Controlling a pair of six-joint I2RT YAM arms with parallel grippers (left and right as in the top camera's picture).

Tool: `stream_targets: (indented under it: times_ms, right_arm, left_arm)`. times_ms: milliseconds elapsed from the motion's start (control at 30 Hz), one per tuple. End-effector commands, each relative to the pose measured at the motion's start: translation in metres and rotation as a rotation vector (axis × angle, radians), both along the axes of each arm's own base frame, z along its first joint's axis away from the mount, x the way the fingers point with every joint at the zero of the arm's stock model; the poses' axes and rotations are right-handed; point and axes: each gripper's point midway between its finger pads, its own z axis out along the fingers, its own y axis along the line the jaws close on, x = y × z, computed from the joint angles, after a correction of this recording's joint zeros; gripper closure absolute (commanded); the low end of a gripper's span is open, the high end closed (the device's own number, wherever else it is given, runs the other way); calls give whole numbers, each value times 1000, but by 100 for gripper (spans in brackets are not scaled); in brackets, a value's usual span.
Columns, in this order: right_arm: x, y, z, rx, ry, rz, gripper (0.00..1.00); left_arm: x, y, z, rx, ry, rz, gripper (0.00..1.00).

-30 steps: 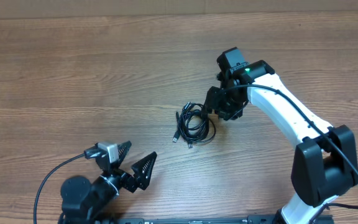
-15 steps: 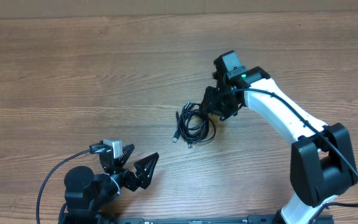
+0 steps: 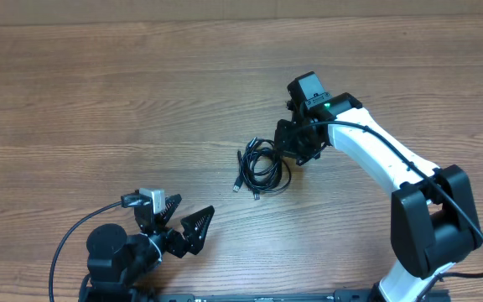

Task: Untangle cables
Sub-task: 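Lower the right gripper and grasp a strand of the black cable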

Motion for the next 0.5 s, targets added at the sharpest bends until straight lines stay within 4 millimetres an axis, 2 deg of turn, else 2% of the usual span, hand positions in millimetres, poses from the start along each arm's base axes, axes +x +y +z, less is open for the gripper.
stream_targets:
  times_ms: [0,200,333,467]
  right_arm:
    - [-1,0,-2,-9,4,-10,85]
    - [-2,0,-3,-11,7,-10,84]
    - [-6,-2,-14,-14,15,-10,84]
    - [-11,-4,-24,-14,19,-10,91]
  left_arm:
    - [-2,-3,10,3,-32,-27,0]
    - [-2,-3,10,4,-32,-25,1]
    - [-2,-3,10,4,-32,-25,0]
    - [-2,-3,10,4,-32,-25,1]
